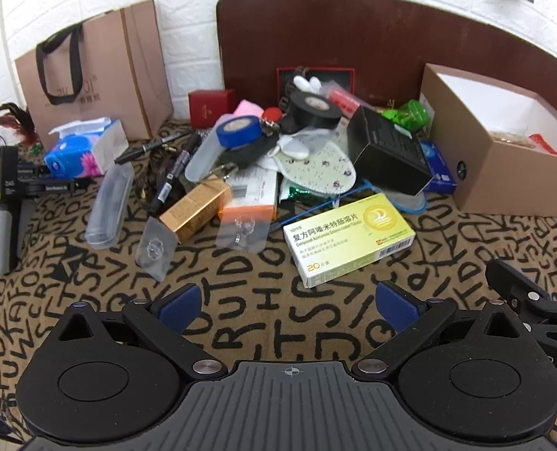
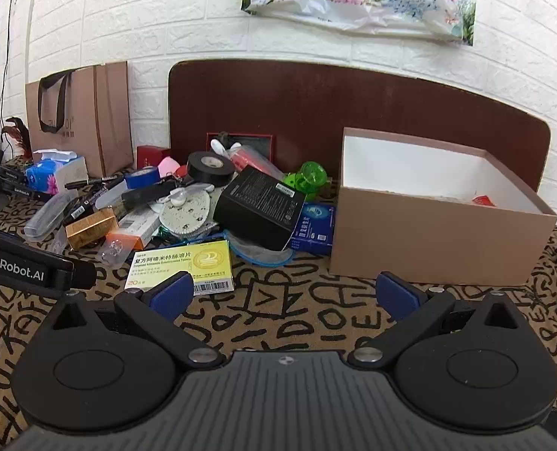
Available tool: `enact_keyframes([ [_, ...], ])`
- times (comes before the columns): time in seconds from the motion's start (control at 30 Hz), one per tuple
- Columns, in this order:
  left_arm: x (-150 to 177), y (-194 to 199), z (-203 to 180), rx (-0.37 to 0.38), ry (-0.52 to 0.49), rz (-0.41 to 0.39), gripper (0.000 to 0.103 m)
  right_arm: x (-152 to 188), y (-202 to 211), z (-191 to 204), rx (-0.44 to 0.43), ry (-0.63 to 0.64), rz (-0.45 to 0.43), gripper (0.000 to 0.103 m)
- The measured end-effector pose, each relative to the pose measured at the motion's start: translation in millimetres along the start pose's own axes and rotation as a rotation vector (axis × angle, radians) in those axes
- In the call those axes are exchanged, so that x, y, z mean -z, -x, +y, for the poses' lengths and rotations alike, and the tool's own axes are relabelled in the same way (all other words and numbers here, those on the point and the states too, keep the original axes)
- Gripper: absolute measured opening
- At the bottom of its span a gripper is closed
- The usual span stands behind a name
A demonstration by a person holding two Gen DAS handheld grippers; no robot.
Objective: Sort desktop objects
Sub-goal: 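Withdraw the left tool and move it toward the yellow medicine box, then grasp the yellow medicine box with the left gripper and lift it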
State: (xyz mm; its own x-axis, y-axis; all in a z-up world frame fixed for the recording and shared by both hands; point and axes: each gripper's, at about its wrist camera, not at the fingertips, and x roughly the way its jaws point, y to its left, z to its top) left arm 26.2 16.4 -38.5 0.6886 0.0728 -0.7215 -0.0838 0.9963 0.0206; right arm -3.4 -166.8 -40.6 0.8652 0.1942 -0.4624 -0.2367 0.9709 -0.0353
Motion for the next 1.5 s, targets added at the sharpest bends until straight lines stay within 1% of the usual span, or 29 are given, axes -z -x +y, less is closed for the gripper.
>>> enact_keyframes([
  [0.17,-3.6,-17.1,4.9,0.008,-0.005,0.013,0.103,-0.1,-15.9,1.5,-0.025,0.012,0.033,0.103],
  [0.27,-4.9,-31.6,14.5,0.022,0.008,0.026,0.103,1.6,-26.3,1.7,-0.073,0.023,0.051,0.103],
  [0.37,-4.7,-46.9,21.6,0.031,0.011,0.047,0.103,4.3,-35.5,0.8,-0.141,0.032,0.056,0.103],
  [0.47,-5.6,-60.6,22.8,0.070,0.011,0.079,0.100,4.2,-48.0,-1.6,-0.184,0.021,0.067,0.102],
  [0.57,-9.3,-73.0,21.1,0.145,0.030,0.100,0.095,4.5,-63.2,-1.2,-0.219,0.038,0.086,0.099],
  [0.6,-11.2,-78.0,20.2,0.167,0.038,0.107,0.092,4.9,-68.8,-0.1,-0.231,0.055,0.094,0.097],
  [0.63,-13.6,-84.8,19.5,0.180,0.047,0.122,0.087,5.5,-74.8,1.6,-0.245,0.080,0.103,0.095],
  [0.67,-15.6,-91.0,18.8,0.188,0.055,0.136,0.084,6.2,-80.4,2.4,-0.258,0.106,0.109,0.094],
  [0.73,-19.0,-102.5,16.9,0.203,0.065,0.161,0.081,7.0,-91.4,4.8,-0.273,0.160,0.124,0.087],
  [0.8,-20.5,-108.9,15.6,0.219,0.067,0.173,0.081,7.0,-100.6,4.7,-0.287,0.194,0.138,0.083],
  [0.97,-22.9,-116.7,15.6,0.240,0.079,0.180,0.086,3.4,-114.1,4.2,-0.348,0.238,0.152,0.077],
  [1.1,-25.9,-120.5,14.4,0.263,0.073,0.178,0.086,1.2,-122.0,9.1,-0.395,0.275,0.159,0.070],
  [1.17,-27.6,-122.8,13.3,0.286,0.061,0.180,0.083,0.6,-124.7,11.8,-0.428,0.288,0.161,0.068],
  [1.2,-28.4,-122.9,12.5,0.292,0.051,0.180,0.080,0.1,-126.0,13.6,-0.442,0.296,0.168,0.065],
  [1.23,-29.2,-122.1,12.2,0.285,0.040,0.178,0.079,-0.3,-126.4,15.8,-0.455,0.306,0.176,0.057],
  [1.27,-29.9,-121.8,13.0,0.282,0.035,0.175,0.079,-1.0,-126.4,17.9,-0.464,0.318,0.183,0.054],
  [1.33,-31.0,-123.2,17.4,0.284,0.051,0.177,0.080,-2.0,-123.0,19.7,-0.474,0.350,0.175,0.053],
  [1.4,-32.2,-126.0,21.7,0.303,0.077,0.187,0.081,-3.9,-121.7,19.2,-0.481,0.369,0.169,0.053],
  [1.5,-33.0,-124.9,23.3,0.307,0.078,0.180,0.081,-6.1,-124.4,21.3,-0.469,0.403,0.164,0.060],
])
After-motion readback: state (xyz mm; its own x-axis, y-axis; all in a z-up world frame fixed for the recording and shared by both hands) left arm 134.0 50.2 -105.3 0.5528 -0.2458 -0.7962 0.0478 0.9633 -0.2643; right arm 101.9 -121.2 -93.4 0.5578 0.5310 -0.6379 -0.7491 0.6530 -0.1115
